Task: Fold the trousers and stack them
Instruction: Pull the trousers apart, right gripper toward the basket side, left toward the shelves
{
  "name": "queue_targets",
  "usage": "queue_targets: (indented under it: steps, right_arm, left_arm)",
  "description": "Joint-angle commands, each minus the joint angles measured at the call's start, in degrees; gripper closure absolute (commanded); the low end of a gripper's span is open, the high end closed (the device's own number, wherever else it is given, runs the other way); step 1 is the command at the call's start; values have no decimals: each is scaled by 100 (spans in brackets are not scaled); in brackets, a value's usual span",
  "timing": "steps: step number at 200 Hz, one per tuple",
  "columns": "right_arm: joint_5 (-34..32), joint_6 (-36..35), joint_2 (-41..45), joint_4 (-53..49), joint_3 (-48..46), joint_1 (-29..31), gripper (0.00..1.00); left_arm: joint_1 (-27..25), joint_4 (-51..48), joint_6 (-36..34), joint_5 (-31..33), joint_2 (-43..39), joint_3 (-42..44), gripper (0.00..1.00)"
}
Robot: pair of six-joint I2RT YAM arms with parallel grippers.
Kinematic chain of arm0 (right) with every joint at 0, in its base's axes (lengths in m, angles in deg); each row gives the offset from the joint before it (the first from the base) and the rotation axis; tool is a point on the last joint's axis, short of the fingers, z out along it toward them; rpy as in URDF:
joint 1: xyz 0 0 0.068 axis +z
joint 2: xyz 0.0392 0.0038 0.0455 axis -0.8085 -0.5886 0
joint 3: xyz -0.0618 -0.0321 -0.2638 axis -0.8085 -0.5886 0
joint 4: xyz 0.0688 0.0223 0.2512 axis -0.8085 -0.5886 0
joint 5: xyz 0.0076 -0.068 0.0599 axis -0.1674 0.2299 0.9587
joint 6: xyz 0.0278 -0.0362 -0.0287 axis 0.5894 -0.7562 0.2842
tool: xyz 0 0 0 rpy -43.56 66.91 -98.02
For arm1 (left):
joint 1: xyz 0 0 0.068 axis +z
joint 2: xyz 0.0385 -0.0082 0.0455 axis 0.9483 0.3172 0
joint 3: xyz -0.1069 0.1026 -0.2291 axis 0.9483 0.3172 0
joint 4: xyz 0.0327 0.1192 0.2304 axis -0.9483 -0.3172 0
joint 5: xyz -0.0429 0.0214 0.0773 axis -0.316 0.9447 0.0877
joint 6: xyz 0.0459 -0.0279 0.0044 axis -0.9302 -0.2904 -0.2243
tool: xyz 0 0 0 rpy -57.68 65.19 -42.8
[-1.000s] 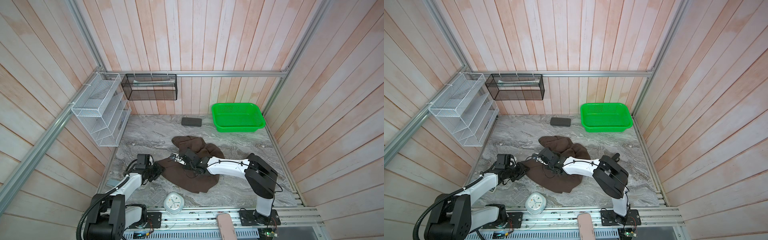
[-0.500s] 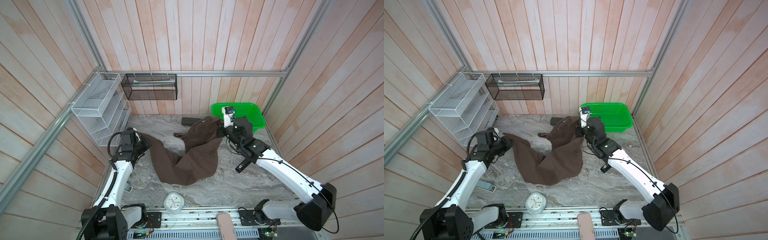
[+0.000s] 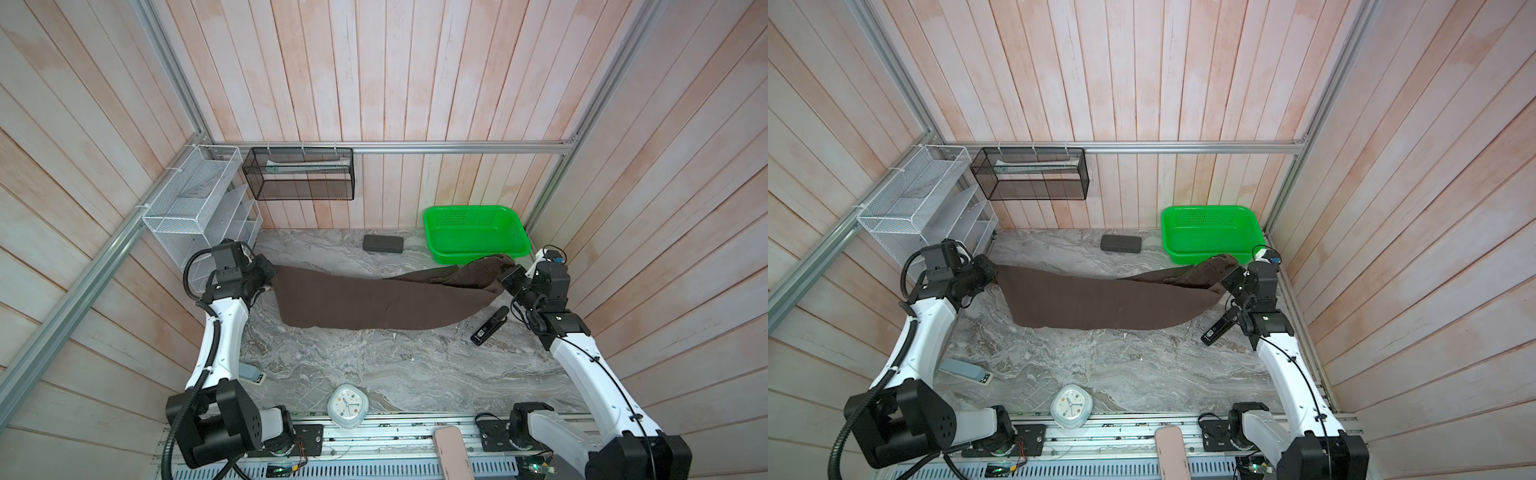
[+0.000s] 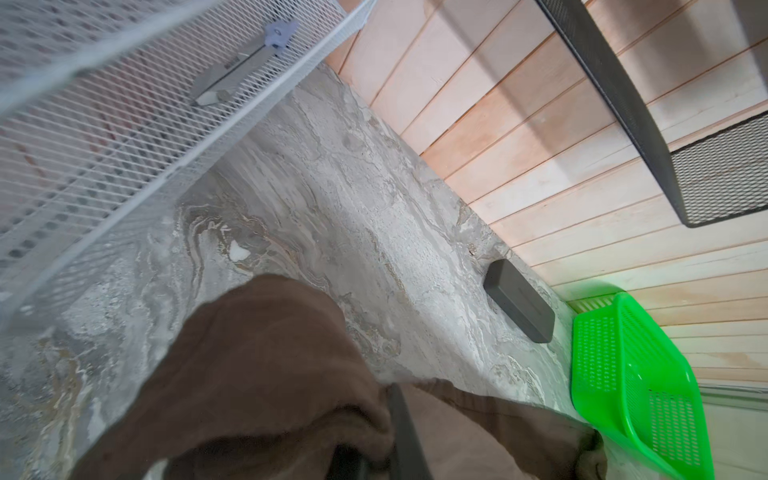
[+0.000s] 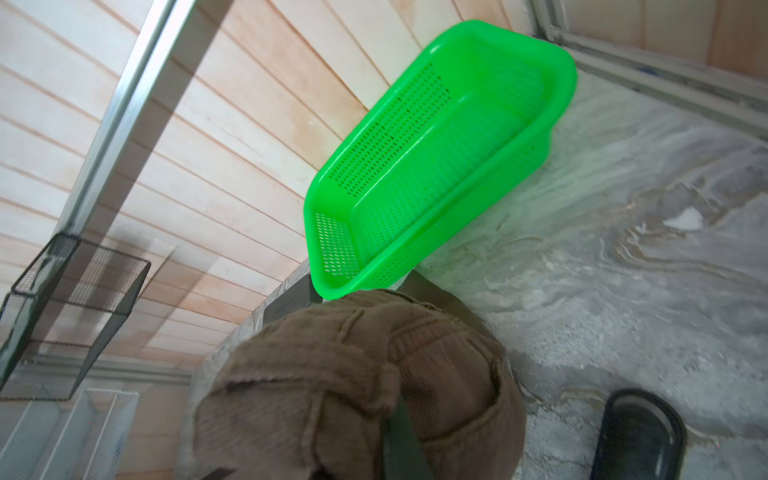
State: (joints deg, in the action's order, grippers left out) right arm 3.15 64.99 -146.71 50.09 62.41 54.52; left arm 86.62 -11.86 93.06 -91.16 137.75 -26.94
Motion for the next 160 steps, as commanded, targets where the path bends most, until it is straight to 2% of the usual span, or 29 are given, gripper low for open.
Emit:
queue_targets:
  steps: [1, 40, 66, 85, 115, 147, 160]
  right_arm:
    - [703, 956, 22, 361, 281, -341, 100]
    - [1244, 1554, -422, 691, 1059, -706, 99]
    - [1274, 1673, -325, 748, 1120, -982, 99]
    - [1363, 1640, -106, 659, 842, -1283, 99]
    - [1379, 1316, 202, 231, 337, -1671, 97]
    - [1539, 1160, 327, -91, -196, -1927, 81]
    - [1538, 1079, 391, -285, -360, -1965, 68]
  left_arm:
    - [43, 313, -26, -425, 233, -690, 100]
    - [60, 287, 124, -759, 778, -1972, 100]
    - [129, 335, 120, -797, 825, -2265, 100]
    - [265, 412, 80, -838, 700, -1991, 100]
    - [488, 653, 50, -851, 347, -993, 100]
    - [538, 674, -58, -913, 109, -269, 100]
    - [544, 645, -111, -964, -20, -15, 100]
